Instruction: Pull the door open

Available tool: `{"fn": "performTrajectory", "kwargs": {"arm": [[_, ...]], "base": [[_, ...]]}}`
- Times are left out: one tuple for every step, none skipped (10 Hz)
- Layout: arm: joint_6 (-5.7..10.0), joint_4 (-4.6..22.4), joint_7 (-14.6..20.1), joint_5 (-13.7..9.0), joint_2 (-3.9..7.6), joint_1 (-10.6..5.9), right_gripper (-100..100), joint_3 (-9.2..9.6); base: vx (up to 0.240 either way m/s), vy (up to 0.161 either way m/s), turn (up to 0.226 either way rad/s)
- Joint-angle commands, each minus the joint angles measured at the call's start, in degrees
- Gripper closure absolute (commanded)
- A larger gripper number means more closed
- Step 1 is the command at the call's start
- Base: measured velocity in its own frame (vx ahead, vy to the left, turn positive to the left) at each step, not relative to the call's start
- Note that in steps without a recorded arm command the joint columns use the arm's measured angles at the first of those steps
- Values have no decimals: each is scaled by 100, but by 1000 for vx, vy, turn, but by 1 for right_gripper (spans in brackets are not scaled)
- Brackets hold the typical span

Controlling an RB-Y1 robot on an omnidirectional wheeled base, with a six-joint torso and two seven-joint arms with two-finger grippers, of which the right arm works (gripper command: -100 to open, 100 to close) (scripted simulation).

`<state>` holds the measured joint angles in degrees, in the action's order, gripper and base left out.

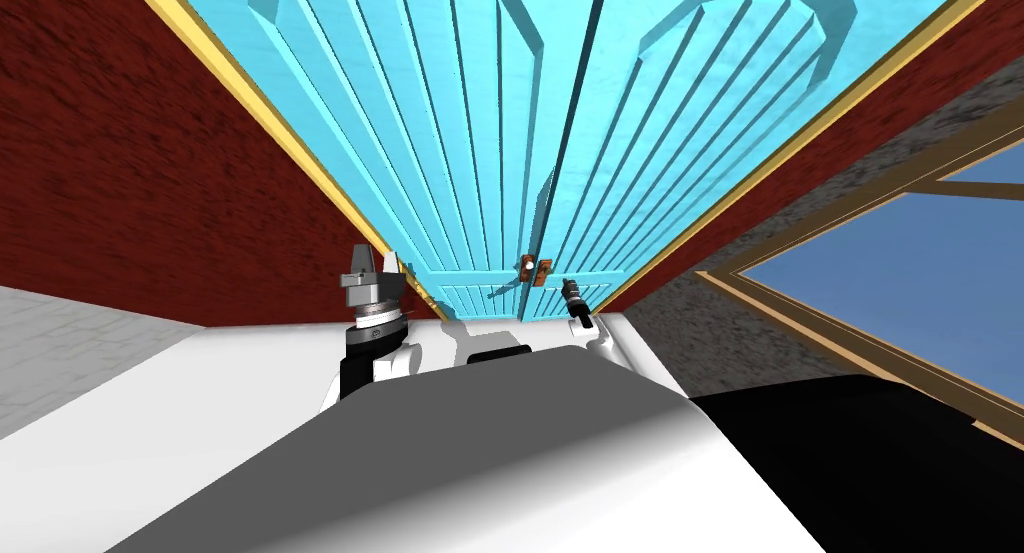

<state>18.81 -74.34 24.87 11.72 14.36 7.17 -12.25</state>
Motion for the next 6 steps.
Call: {"fn": "performTrajectory", "kwargs": {"arm": [[38,-81,57,20,-10,35,-100,106],[83,-143,106,41,-22,52,-100,216],[111,-181,134,53,-31,60,-100,285],[148,-231,172,71,-45,67,-100,378],[103,-259,129,69,-69,98,-100,328],[86,-163,97,39,-20,172,-100,179]], "base": [[-204,-10,68],[-213,48,109],[-210,66,93],[-187,65,89],[-80,32,11],[-33,-35,-192]]}}
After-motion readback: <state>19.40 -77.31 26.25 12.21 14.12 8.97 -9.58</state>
